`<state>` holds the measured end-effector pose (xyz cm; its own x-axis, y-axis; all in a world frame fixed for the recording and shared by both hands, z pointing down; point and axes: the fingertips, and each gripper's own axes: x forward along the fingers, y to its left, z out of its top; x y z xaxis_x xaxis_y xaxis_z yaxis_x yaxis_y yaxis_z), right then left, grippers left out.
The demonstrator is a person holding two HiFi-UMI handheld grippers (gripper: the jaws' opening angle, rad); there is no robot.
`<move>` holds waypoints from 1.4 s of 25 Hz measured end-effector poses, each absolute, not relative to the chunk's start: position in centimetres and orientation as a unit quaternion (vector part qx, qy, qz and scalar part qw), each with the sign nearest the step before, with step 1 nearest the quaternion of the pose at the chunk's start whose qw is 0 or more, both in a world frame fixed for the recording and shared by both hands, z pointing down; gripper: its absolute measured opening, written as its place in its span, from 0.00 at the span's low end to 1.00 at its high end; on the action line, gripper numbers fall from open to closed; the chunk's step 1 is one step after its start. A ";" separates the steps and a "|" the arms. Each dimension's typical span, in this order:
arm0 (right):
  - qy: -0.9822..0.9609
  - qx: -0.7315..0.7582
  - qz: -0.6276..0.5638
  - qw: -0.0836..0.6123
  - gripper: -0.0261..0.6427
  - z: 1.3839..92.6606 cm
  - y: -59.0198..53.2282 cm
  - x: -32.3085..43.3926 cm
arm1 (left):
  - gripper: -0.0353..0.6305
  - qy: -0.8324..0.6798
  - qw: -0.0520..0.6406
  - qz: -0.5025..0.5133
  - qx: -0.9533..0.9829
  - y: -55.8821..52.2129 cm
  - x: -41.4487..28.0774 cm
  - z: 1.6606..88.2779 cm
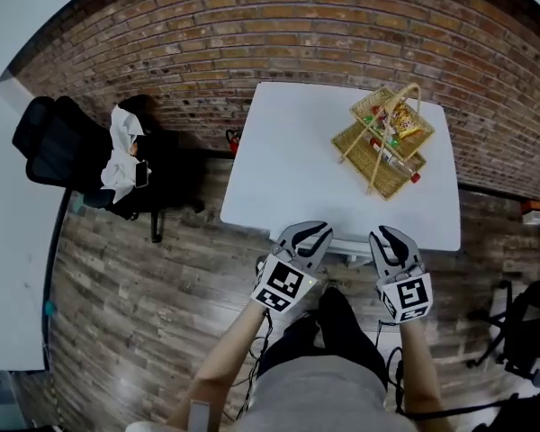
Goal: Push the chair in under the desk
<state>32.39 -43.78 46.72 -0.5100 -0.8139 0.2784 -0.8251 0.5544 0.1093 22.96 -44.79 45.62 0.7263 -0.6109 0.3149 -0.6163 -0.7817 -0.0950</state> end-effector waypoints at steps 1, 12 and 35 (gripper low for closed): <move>-0.863 0.484 0.019 0.145 0.14 46.5 -43.8 32.3 | 0.12 -0.342 0.016 0.158 0.926 -44.6 23.1 45.4; -0.831 0.540 0.035 0.130 0.07 46.2 -41.8 31.1 | 0.10 -0.413 0.052 0.120 0.901 -43.1 23.1 45.0; -0.812 0.570 0.073 0.101 0.06 45.5 -40.3 30.7 | 0.10 -0.447 0.087 0.120 0.882 -41.9 22.7 45.6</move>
<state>30.67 -40.34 45.46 -0.3292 -0.9113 0.2473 -0.9408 0.3389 -0.0037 22.73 -41.86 45.63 0.5718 -0.7678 0.2888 -0.8095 -0.5853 0.0466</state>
